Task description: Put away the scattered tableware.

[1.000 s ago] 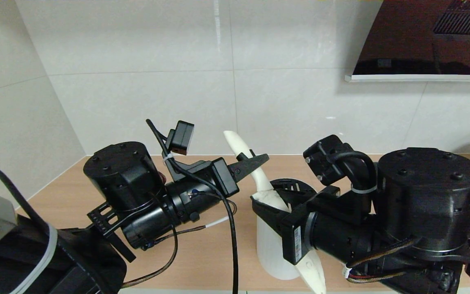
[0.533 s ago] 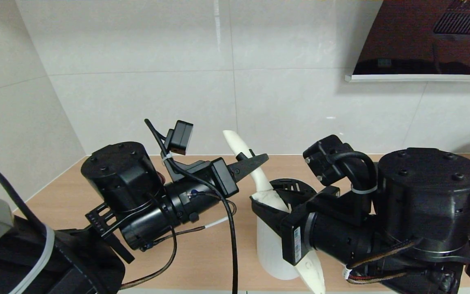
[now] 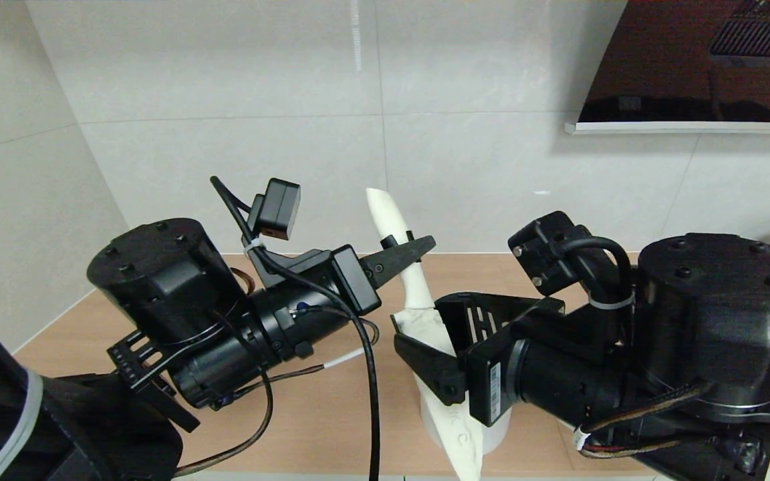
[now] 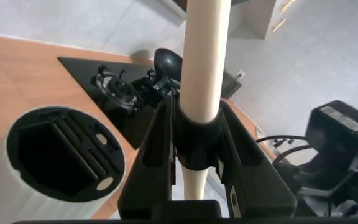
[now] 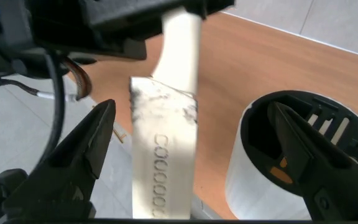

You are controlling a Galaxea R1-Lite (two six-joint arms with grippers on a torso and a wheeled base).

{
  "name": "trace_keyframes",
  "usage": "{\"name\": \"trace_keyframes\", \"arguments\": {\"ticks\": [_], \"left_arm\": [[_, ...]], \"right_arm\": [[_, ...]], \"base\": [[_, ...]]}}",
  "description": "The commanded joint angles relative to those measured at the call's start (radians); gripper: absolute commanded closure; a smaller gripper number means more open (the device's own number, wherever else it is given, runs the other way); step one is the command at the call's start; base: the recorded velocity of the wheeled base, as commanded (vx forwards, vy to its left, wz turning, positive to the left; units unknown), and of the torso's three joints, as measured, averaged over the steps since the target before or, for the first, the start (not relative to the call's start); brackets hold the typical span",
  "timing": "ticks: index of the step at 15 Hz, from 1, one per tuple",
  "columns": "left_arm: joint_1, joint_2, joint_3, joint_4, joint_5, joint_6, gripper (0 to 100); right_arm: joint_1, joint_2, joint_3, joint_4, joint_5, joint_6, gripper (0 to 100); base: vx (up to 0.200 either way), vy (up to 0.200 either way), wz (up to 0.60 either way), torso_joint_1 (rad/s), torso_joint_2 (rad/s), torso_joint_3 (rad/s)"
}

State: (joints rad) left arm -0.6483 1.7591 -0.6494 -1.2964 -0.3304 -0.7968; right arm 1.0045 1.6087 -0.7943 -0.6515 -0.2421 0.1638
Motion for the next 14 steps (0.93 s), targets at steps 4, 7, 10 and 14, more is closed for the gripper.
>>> {"name": "trace_keyframes", "arguments": {"ticks": [4, 7, 10, 14], "left_arm": [[0.001, -0.013, -0.058, 0.089, 0.105, 0.096, 100], [0.002, -0.056, -0.199, 0.272, 0.220, 0.179, 100], [0.002, -0.059, -0.348, 0.440, 0.337, 0.307, 100], [-0.001, 0.011, -0.444, 0.476, 0.518, 0.508, 100]], "right_arm": [[-0.058, -0.089, 0.015, 0.007, 0.004, -0.004, 0], [-0.202, -0.156, 0.015, 0.013, 0.007, -0.007, 0], [-0.268, -0.205, 0.013, 0.092, 0.021, -0.007, 0], [-0.290, -0.196, 0.015, 0.096, 0.050, -0.007, 0]], "base": [[0.000, 0.000, 0.00, 0.000, 0.00, 0.000], [0.000, 0.000, 0.00, 0.000, 0.00, 0.000], [0.000, 0.000, 0.00, 0.000, 0.00, 0.000], [0.000, 0.000, 0.00, 0.000, 0.00, 0.000]]}}
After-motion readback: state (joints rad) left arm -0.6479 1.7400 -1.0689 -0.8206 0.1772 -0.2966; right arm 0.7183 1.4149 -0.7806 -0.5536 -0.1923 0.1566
